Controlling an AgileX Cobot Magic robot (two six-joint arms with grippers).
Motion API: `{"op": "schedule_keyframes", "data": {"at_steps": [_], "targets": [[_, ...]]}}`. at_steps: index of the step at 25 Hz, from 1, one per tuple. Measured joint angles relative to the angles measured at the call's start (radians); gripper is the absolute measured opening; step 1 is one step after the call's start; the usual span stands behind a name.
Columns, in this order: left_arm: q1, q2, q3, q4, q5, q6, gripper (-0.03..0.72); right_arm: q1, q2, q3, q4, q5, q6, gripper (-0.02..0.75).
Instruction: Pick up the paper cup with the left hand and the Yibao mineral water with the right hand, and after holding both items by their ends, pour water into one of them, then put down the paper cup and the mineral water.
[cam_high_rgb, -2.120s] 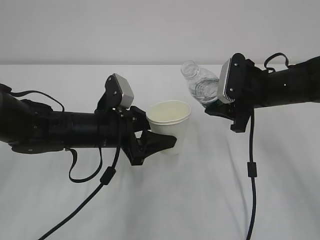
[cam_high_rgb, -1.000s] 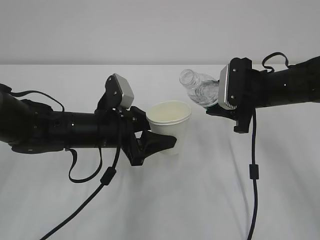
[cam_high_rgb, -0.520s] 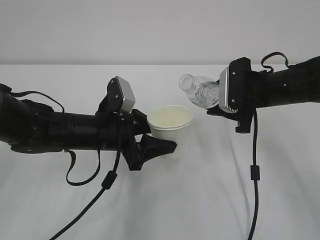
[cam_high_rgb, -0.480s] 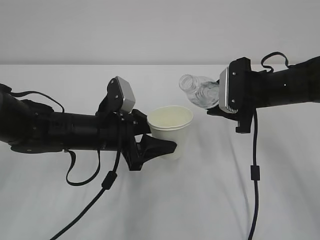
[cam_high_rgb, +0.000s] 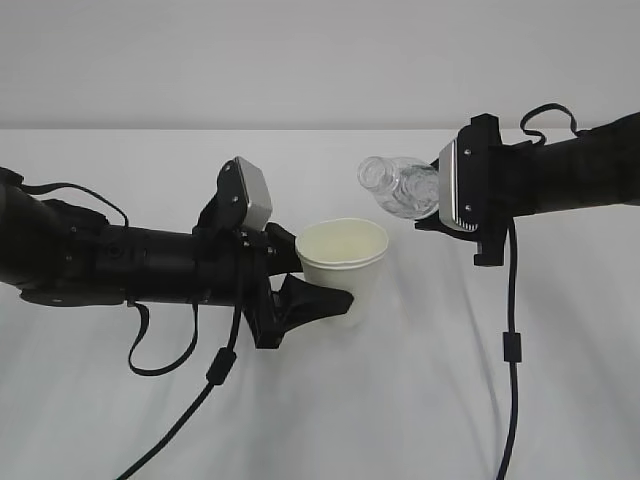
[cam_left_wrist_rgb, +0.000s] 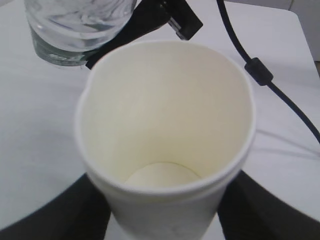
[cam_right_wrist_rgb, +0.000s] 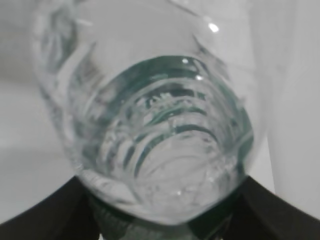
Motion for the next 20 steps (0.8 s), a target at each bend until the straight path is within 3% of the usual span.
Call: {"op": "schedule_keyframes", "data": {"at_steps": [20], "targets": [[-0.03, 0.0, 0.0, 0.011, 0.0, 0.0, 0.439, 0.0, -0.026, -0.009, 0.006, 0.001, -0.052, 0.461]]}}
